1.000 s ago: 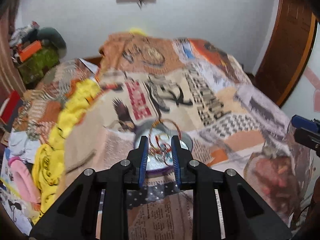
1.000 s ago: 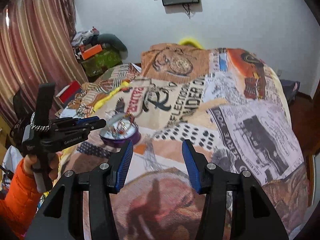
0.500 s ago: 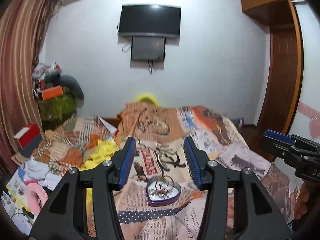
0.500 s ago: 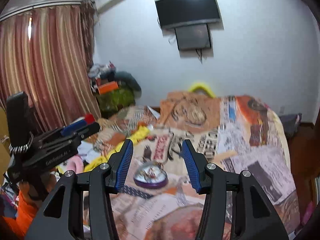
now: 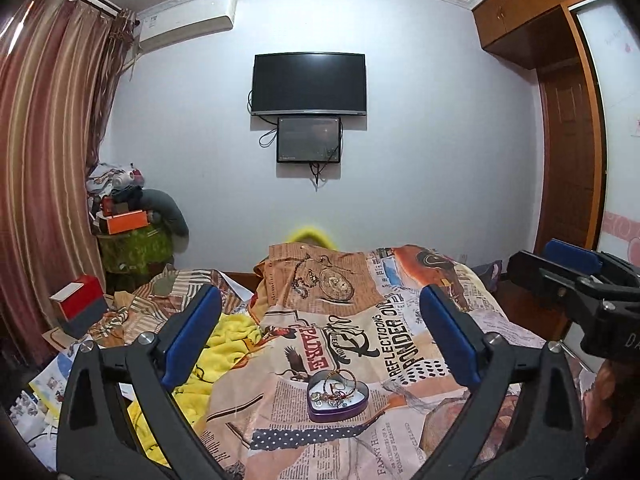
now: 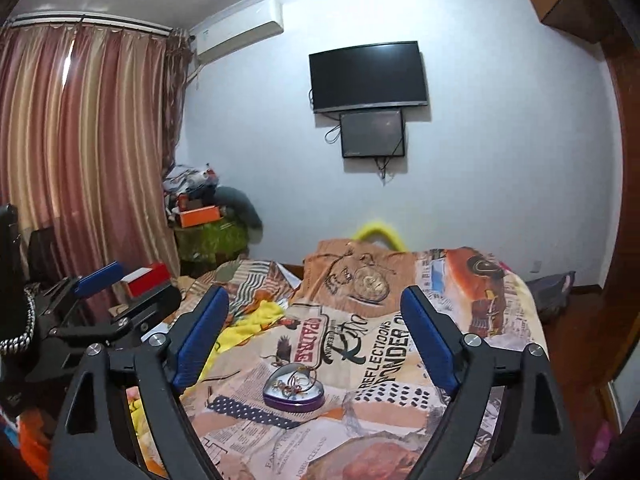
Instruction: Organize jewelry
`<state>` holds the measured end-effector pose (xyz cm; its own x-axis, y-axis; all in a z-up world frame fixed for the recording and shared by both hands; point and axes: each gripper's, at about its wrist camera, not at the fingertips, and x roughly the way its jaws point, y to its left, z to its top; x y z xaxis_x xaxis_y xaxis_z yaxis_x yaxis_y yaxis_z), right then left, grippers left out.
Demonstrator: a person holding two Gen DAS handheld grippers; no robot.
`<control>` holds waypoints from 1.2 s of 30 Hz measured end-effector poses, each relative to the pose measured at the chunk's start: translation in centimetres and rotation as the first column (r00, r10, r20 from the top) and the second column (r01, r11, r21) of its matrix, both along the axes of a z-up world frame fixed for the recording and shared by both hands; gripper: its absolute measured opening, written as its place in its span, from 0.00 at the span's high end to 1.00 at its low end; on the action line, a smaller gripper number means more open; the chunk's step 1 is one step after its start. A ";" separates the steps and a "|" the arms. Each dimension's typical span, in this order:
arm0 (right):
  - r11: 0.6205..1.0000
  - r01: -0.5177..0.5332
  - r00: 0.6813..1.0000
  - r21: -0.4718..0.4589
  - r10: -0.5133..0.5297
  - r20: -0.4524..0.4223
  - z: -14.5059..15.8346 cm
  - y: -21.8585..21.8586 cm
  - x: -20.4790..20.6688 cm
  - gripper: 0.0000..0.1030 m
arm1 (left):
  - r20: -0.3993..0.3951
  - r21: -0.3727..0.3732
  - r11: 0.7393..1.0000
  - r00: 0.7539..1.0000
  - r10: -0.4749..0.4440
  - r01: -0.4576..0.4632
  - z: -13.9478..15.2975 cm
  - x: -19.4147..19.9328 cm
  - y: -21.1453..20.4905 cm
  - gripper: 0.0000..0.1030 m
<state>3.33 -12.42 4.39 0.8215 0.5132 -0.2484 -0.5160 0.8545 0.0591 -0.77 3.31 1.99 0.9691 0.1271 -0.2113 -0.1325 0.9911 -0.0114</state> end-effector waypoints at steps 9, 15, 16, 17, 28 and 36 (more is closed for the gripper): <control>1.000 -0.003 1.000 0.022 0.003 -0.019 0.0 -0.4 0.1 0.14 | 0.006 -0.006 1.000 1.000 0.014 -0.014 -0.1 -0.2 0.0 0.03; 1.000 -0.005 1.000 0.016 0.005 -0.014 -0.1 -0.5 -0.2 0.14 | 0.007 -0.024 1.000 1.000 0.015 -0.015 0.0 -0.2 0.3 0.03; 1.000 -0.005 1.000 0.015 0.005 -0.015 -0.2 -0.4 -0.2 0.14 | 0.008 -0.025 1.000 1.000 0.016 -0.015 0.1 -0.2 0.3 0.03; 1.000 -0.006 1.000 0.014 0.006 -0.016 -0.1 -0.4 -0.2 0.14 | 0.008 -0.026 1.000 1.000 0.015 -0.015 0.1 -0.2 0.3 0.03; 1.000 -0.008 1.000 0.002 0.008 -0.017 -0.2 -0.3 -0.6 0.14 | 0.006 -0.031 1.000 1.000 0.003 -0.002 0.2 0.0 0.4 0.03; 1.000 0.000 1.000 0.005 0.000 -0.022 -0.1 -0.5 -0.4 0.14 | 0.006 -0.037 0.999 1.000 -0.008 0.008 0.2 -0.1 0.5 0.03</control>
